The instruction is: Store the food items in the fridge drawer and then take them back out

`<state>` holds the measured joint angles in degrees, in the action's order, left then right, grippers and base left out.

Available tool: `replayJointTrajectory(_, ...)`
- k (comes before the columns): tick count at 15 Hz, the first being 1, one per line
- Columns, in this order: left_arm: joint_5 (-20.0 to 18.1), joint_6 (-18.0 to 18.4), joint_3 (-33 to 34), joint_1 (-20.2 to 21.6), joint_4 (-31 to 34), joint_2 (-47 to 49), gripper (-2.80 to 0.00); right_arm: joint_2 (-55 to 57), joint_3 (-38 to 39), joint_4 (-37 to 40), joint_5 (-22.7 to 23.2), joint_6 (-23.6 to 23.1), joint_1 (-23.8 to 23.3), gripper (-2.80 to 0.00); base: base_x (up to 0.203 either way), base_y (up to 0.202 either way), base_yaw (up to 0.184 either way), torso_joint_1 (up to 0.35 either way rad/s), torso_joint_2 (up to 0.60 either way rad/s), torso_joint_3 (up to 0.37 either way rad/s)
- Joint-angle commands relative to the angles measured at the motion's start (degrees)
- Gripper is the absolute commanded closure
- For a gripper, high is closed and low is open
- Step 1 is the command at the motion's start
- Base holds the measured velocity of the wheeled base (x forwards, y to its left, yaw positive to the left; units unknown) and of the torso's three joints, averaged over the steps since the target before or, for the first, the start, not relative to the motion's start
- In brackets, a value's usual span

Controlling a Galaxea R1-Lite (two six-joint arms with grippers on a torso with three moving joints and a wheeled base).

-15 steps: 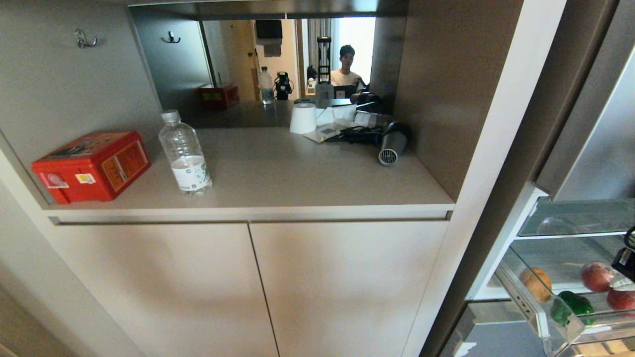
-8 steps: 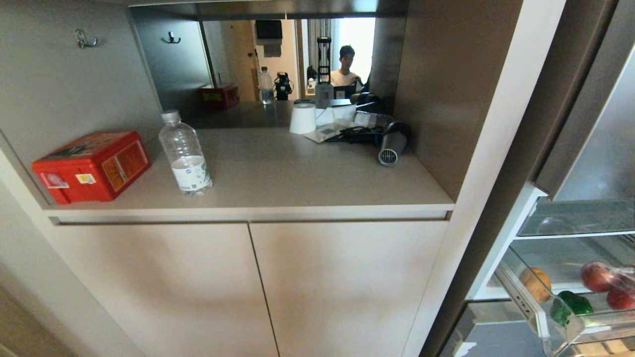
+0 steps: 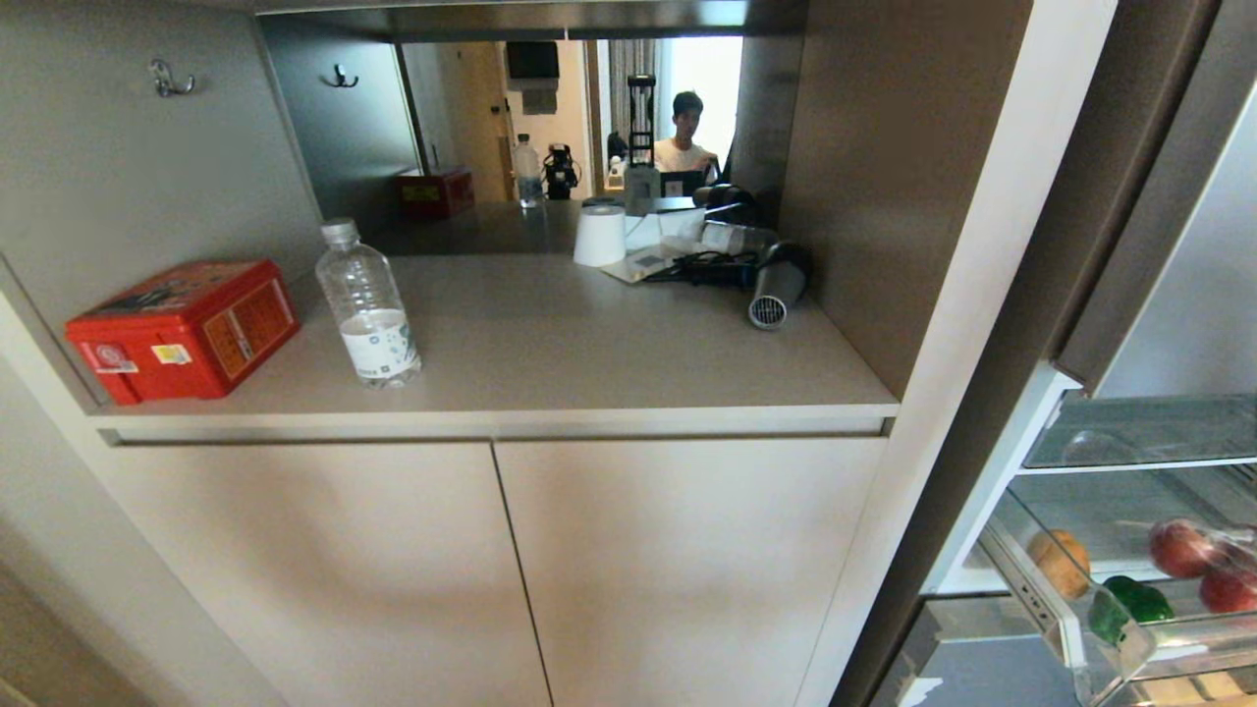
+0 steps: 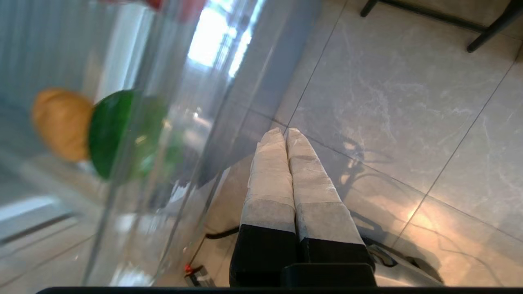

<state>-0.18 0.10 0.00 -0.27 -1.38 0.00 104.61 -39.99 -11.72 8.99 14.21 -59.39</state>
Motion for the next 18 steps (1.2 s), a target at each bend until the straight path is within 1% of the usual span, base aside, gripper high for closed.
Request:
replayJointTrajectory(1,0.0,0.0,0.6,0.0,0.0,0.0,0.0,6.9,0.0,-1.8,0.9,0.2,-0.8,0.0,0.0,0.0,0.0,0.0,0.0,0.0)
replayJointTrajectory(3,0.0,0.0,0.6,0.0,0.0,0.0,0.0,12.8,-1.3,-3.6,3.1,0.4,-1.2,0.0,0.0,0.0,0.0,0.0,0.0,0.0)
replayJointTrajectory(7,0.0,0.0,0.6,0.0,0.0,0.0,0.0,21.6,-3.3,-9.9,4.1,0.7,-1.6,0.0,0.0,0.0,0.0,0.0,0.0,0.0)
replayJointTrajectory(10,0.0,0.0,0.6,0.0,0.0,0.0,0.0,25.8,-6.9,-10.3,6.6,1.8,-1.6,0.0,0.0,0.0,0.0,0.0,0.0,0.0)
replayJointTrajectory(14,0.0,0.0,0.6,0.0,0.0,0.0,0.0,27.1,-10.4,-10.3,10.6,4.9,-0.7,0.0,0.0,0.0,0.0,0.0,0.0,0.0)
replayJointTrajectory(16,0.0,0.0,0.6,0.0,0.0,0.0,0.0,27.2,-12.9,-10.3,11.3,7.3,0.1,0.0,0.0,0.0,0.0,0.0,0.0,0.0)
replayJointTrajectory(18,0.0,0.0,0.6,0.0,0.0,0.0,0.0,27.1,-13.4,-10.4,11.8,7.8,1.2,0.0,0.0,0.0,0.0,0.0,0.0,0.0)
